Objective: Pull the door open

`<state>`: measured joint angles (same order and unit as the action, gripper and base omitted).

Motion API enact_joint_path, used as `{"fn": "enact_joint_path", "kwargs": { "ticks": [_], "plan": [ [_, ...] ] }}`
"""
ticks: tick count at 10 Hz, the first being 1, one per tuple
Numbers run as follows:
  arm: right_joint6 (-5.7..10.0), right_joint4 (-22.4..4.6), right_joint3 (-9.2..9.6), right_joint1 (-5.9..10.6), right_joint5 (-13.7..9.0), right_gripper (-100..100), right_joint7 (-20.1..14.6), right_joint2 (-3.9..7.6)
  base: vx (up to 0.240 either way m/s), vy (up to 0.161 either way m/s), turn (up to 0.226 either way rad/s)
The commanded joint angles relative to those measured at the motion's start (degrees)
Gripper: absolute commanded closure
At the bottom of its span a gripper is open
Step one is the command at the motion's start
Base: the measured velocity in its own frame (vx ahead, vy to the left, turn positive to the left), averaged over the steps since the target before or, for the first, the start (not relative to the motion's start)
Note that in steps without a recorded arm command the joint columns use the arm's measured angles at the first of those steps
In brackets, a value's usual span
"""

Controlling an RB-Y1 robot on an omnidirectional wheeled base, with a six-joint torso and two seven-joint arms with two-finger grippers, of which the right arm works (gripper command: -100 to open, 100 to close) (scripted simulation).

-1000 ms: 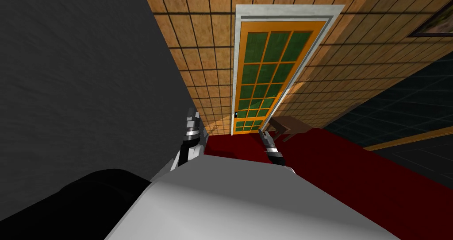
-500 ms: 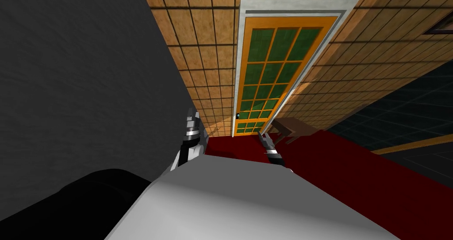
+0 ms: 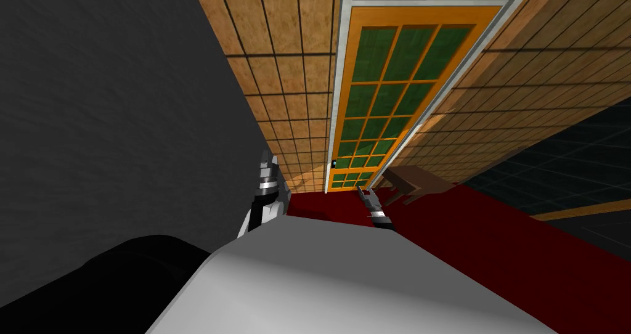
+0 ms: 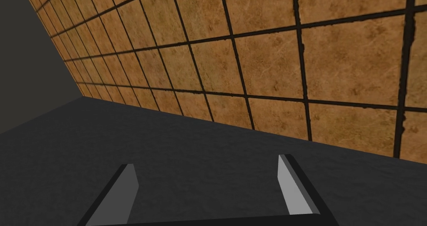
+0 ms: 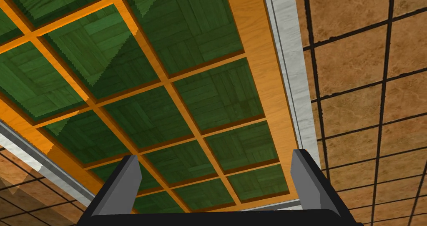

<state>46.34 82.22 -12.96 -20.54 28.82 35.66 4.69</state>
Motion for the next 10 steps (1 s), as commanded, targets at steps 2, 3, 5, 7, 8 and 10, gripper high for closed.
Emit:
{"fn": "enact_joint_path", "kwargs": {
  "ticks": [2,3,5,7,8,10],
  "plan": [
    [1.52,-2.64,-0.82,0.46,1.42,-100,2.09,0.03,0.089,0.039,0.004],
    [2.54,-4.53,-1.36,0.81,2.47,-100,3.60,-0.11,0.132,0.078,-0.002],
    [3.56,-6.43,-1.90,1.17,3.51,-100,5.12,-0.25,0.135,0.068,-0.005],
    [4.58,-8.32,-2.43,1.53,4.56,-100,6.63,-0.39,0.121,0.035,-0.001],
    [5.05,-9.19,-2.68,1.70,5.04,-100,7.33,-0.48,0.096,0.046,-0.006],
    [6.89,-12.62,-3.66,2.34,6.93,-100,10.07,-0.84,0.159,0.054,-0.016]
  ]
}}
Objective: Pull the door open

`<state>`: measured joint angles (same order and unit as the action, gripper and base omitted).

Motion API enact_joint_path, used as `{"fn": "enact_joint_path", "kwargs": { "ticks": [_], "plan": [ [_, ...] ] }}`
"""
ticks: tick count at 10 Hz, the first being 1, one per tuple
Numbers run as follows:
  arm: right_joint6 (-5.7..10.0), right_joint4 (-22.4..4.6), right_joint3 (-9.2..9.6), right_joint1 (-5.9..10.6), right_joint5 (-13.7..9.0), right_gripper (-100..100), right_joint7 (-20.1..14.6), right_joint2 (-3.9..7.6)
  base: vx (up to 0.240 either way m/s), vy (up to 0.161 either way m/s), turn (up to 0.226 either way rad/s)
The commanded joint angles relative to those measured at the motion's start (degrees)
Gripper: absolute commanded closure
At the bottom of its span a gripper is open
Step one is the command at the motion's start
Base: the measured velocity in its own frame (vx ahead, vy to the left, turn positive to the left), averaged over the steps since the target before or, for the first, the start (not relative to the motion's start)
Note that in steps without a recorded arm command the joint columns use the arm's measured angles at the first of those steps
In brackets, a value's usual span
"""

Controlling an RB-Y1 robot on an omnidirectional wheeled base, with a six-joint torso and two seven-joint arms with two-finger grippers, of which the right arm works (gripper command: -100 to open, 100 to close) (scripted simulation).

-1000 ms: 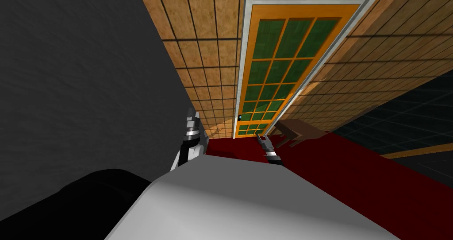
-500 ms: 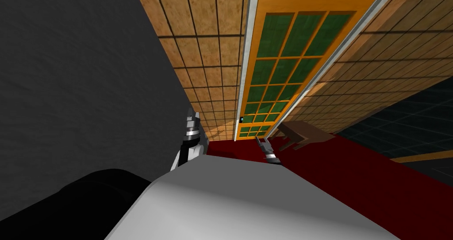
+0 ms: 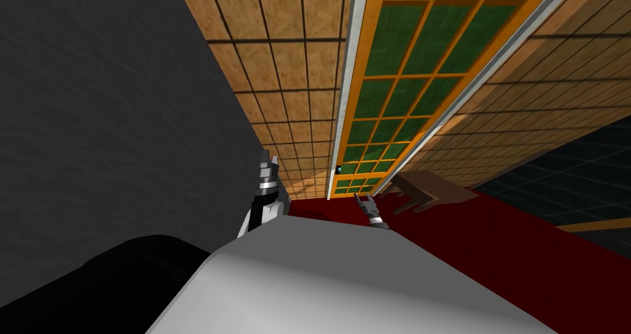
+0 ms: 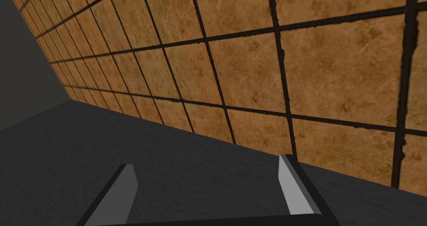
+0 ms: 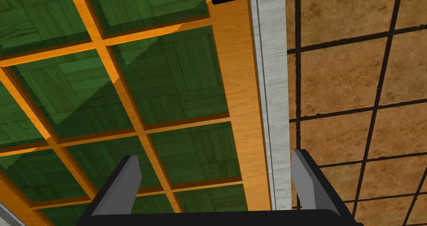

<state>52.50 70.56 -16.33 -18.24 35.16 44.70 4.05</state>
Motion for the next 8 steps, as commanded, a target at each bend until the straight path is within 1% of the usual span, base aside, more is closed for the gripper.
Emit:
{"fn": "enact_joint_path", "kwargs": {
  "ticks": [1,2,3,5,8],
  "plan": [
    [1.20,-1.83,-0.53,0.20,1.07,-100,1.72,-0.29,0.165,0.057,-0.012],
    [2.02,-3.35,-0.96,0.49,1.92,-100,2.94,-0.50,0.177,0.077,-0.016],
    [2.42,-4.09,-1.17,0.63,2.32,-100,3.53,-0.60,0.148,0.070,-0.022],
    [3.98,-6.99,-1.99,1.18,3.92,-100,5.85,-1.03,0.153,0.024,-0.028],
    [5.88,-10.51,-2.99,1.84,5.87,-100,8.67,-1.67,0.190,0.051,-0.043]
  ]
}}
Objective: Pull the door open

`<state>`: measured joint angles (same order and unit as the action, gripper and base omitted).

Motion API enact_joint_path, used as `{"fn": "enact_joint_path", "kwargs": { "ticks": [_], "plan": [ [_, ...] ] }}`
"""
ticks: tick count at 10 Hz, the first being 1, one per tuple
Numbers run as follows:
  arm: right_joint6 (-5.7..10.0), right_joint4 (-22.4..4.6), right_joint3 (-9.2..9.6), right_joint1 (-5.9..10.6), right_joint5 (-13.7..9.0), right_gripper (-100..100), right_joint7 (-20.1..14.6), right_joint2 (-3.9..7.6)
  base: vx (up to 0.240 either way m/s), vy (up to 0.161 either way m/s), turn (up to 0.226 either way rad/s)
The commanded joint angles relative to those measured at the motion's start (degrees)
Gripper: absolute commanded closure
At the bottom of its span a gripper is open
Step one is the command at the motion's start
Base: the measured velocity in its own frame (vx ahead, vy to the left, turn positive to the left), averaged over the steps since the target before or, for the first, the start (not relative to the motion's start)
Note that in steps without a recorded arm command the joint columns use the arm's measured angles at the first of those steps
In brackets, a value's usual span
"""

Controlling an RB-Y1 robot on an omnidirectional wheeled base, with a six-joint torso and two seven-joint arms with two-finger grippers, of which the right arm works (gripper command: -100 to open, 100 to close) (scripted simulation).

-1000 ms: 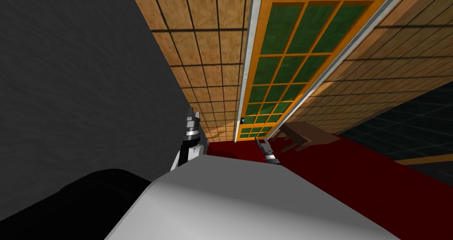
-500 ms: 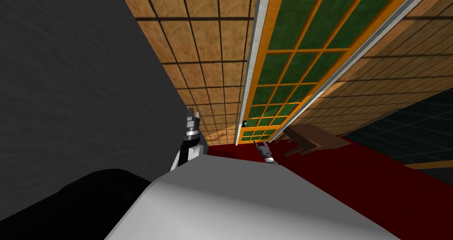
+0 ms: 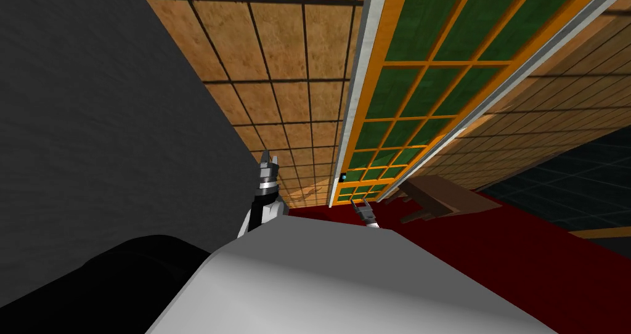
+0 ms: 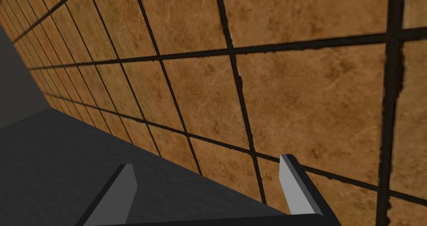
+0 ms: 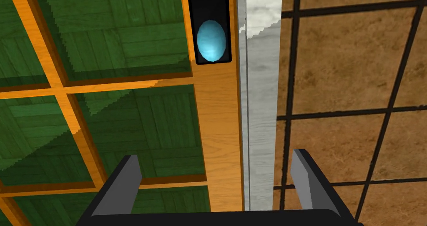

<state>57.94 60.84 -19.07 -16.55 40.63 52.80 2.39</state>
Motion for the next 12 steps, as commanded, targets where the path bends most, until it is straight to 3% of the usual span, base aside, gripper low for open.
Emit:
{"fn": "enact_joint_path", "kwargs": {
  "ticks": [1,4,6,11,12],
  "plan": [
    [0.87,-1.60,-0.48,0.31,0.84,-100,1.22,-0.20,0.189,0.029,-0.049],
    [2.21,-4.08,-1.19,0.78,2.21,-100,3.21,-0.79,0.180,0.016,-0.054],
    [2.24,-4.18,-1.22,0.79,2.28,-100,3.26,-0.83,0.116,0.019,-0.028],
    [-0.16,-8.04,-5.24,4.65,-1.17,-100,5.22,1.09,-0.057,0.021,0.258],
    [-1.06,-9.40,-6.68,6.02,-2.43,-100,5.89,1.52,0.014,0.044,0.373]
  ]
}}
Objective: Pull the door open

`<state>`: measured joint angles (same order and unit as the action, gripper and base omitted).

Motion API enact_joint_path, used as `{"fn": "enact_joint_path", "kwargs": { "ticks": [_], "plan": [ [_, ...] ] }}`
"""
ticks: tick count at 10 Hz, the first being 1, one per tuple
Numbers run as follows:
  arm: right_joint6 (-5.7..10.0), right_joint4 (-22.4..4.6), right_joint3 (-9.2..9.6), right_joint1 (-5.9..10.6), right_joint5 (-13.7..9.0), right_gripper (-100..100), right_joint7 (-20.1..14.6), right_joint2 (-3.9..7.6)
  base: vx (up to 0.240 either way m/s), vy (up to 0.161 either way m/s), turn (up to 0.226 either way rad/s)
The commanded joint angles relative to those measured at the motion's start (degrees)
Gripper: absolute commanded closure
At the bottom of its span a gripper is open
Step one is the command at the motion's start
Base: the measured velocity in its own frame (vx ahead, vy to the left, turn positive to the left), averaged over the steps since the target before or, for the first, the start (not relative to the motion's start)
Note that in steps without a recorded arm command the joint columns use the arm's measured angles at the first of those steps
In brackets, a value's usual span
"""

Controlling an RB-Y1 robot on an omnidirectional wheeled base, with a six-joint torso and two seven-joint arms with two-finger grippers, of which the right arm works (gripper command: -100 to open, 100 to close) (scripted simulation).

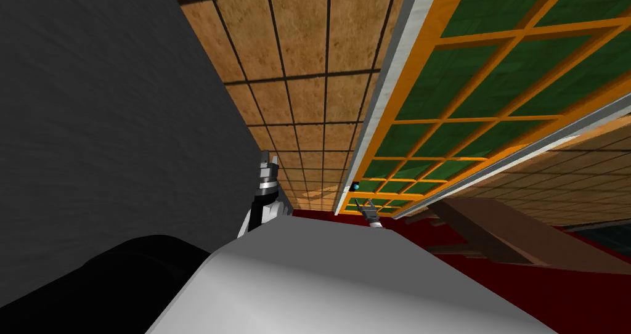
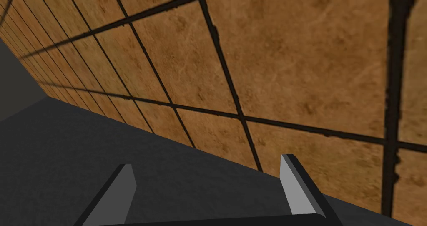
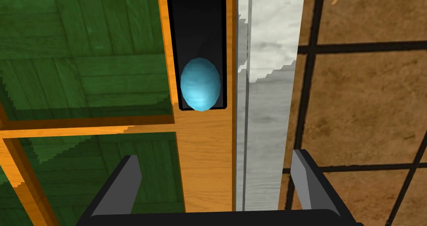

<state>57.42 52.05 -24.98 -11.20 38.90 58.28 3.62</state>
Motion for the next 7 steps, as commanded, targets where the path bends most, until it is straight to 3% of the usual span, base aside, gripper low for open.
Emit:
{"fn": "enact_joint_path", "kwargs": {
  "ticks": [1,3,4,6,7],
  "plan": [
    [-0.98,-1.31,-1.51,1.37,-1.33,-100,0.74,0.45,0.048,0.032,0.283],
    [-2.25,-3.24,-3.55,3.32,-3.10,-100,1.68,0.79,0.098,0.006,0.258],
    [-2.25,-3.24,-3.55,3.32,-3.10,-100,1.68,0.79,0.066,-0.019,0.049],
    [-3.46,-5.09,-5.51,5.19,-4.81,-100,2.59,0.90,0.092,-0.040,0.209],
    [-3.04,-4.41,-4.92,4.51,-4.30,-100,2.27,0.77,0.030,-0.024,0.025]
  ]
}}
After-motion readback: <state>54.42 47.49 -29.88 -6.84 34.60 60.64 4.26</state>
